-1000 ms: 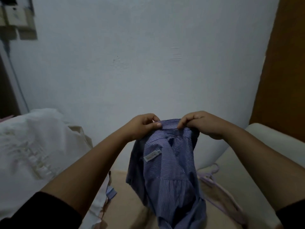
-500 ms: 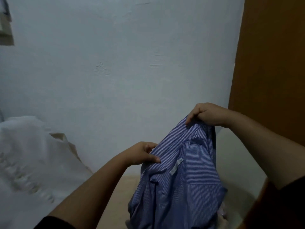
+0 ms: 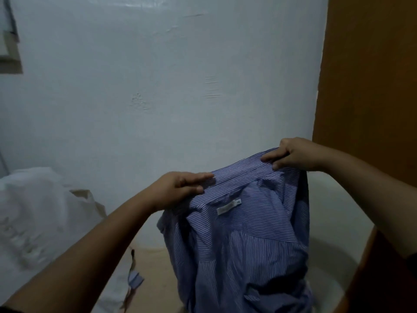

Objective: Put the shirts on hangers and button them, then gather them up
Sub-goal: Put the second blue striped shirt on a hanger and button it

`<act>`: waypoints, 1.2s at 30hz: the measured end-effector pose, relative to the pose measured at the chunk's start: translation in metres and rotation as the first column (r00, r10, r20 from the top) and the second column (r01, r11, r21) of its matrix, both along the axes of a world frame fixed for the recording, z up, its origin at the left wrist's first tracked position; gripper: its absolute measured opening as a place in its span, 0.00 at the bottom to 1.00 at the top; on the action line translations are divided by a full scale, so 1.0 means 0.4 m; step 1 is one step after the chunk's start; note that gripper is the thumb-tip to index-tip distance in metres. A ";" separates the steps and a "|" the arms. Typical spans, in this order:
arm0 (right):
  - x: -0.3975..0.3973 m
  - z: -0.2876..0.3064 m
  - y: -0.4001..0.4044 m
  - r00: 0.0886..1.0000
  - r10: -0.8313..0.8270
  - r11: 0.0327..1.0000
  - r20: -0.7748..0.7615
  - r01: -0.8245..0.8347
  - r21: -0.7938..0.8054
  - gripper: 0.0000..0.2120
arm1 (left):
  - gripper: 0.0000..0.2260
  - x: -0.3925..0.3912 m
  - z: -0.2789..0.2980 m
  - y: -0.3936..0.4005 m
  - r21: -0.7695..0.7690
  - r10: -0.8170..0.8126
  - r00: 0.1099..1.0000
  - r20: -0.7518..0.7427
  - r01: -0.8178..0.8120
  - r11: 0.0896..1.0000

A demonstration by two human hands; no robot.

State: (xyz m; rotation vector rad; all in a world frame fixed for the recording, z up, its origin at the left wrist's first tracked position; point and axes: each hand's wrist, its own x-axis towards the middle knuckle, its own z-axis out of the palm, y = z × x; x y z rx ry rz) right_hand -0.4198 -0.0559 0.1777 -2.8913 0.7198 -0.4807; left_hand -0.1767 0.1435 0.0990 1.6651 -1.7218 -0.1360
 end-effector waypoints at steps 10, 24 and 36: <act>-0.031 -0.002 -0.009 0.996 -0.065 0.995 0.057 0.069 -0.073 0.18 | 0.23 0.036 -0.073 0.032 0.318 0.047 0.999 0.016 -0.050 0.947; -0.081 0.056 0.070 0.943 0.150 0.989 0.297 -0.148 -0.029 0.22 | 0.26 0.045 0.336 0.210 0.116 0.320 0.933 0.163 -0.340 0.933; -0.181 0.195 0.225 0.769 0.169 0.978 0.616 -0.210 -0.006 0.27 | 0.22 -0.089 0.508 0.376 -0.012 0.357 0.927 0.118 -0.358 0.934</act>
